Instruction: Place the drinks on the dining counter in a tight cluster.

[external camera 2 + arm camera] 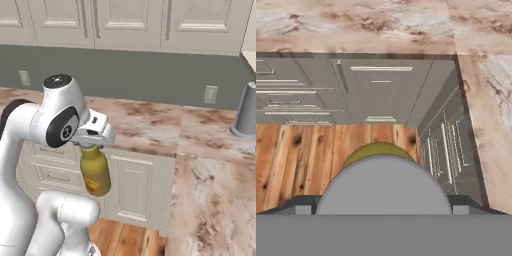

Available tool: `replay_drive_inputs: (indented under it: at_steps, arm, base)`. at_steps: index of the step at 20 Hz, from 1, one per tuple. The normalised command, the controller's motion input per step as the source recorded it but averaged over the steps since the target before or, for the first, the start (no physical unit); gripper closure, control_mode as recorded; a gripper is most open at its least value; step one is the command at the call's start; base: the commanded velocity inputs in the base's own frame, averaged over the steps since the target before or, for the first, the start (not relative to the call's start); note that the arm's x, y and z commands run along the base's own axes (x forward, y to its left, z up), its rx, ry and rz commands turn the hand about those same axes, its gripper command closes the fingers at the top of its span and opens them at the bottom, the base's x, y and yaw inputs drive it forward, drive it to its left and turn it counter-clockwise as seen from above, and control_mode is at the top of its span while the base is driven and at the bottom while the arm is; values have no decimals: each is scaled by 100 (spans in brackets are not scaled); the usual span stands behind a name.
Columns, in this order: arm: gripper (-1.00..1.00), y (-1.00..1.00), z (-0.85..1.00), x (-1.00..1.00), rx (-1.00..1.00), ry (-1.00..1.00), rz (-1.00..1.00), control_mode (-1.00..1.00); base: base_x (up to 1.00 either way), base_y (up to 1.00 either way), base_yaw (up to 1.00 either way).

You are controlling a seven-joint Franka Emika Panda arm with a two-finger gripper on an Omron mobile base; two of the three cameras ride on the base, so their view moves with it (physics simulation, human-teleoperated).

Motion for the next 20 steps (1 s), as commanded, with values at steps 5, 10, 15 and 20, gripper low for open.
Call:
replay_drive_inputs:
  at_steps: [5,10,15,20]
  arm:
    - [100,0,0,0,0,0,0,100]
    - [100,0,0,0,0,0,0,100]
    - [100,0,0,0,0,0,0,100]
    - [100,0,0,0,0,0,0,100]
  base:
    - [7,70,52]
    - [6,41,92]
    - [2,4,100]
    - [21,0,99]
